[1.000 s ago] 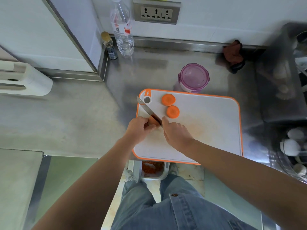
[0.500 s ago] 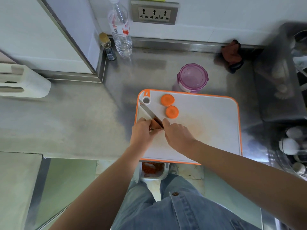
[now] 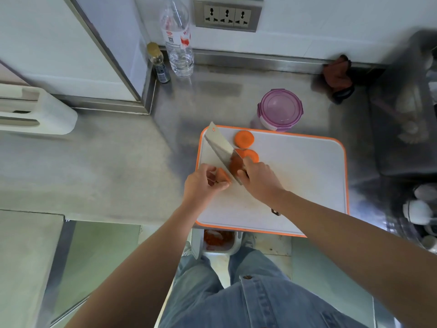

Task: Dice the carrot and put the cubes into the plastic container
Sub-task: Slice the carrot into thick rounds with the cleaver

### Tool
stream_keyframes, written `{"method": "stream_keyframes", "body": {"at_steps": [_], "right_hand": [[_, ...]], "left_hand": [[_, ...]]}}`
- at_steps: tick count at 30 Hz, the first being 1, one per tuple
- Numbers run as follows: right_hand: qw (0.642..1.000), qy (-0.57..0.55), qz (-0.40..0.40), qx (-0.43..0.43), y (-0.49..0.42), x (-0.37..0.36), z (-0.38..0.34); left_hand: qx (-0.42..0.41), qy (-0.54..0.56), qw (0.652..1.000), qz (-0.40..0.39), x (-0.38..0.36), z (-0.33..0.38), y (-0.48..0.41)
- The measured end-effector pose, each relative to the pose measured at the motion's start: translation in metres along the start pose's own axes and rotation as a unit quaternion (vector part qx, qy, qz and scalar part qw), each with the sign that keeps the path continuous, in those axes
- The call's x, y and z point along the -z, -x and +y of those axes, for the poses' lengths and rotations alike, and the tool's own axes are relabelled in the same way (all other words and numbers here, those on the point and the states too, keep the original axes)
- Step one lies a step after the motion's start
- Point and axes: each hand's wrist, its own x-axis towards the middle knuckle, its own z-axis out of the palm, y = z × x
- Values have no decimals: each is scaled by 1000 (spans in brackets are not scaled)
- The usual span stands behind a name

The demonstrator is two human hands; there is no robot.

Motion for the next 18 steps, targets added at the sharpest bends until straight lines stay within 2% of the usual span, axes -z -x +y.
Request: {"method": "stream_keyframes", "body": {"at_steps": [10, 18], "right_hand": [[999, 12, 4, 41, 39, 23, -5], [996, 62, -1, 59, 60, 30, -9]], "left_hand": [[76, 128, 987, 56, -11, 8, 14], [94, 122, 985, 78, -19, 10, 22]]}}
